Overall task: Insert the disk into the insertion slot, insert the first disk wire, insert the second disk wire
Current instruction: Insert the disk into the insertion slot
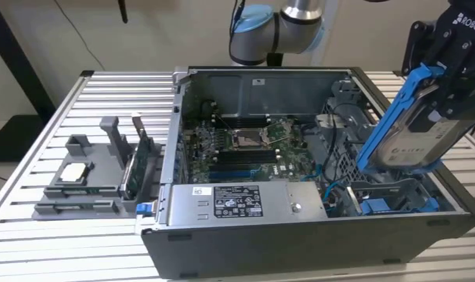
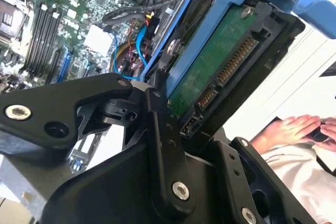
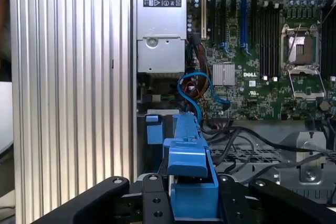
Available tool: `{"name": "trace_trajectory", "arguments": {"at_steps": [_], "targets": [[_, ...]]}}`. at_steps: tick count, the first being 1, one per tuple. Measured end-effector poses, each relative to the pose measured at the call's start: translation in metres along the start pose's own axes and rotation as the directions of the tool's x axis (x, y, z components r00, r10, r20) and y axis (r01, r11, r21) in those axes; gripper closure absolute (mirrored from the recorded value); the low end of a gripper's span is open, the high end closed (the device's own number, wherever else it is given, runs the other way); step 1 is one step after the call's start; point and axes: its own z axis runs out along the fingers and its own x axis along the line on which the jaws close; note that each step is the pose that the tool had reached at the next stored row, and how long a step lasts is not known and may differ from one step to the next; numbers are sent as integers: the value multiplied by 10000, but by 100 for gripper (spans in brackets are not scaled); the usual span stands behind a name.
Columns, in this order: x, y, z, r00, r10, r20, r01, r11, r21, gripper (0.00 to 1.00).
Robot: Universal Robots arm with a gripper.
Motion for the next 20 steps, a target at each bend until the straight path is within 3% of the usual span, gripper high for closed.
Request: {"name": "trace_trajectory", "arguments": {"at_steps": [5,17,20], "targets": [[0,-2,47,10000,0,1,0,10000,0,67],[0,-21,262,10000,0,0,0,10000,0,67],[36,-49,296,10000,0,-1,0,10000,-3,67]]}}
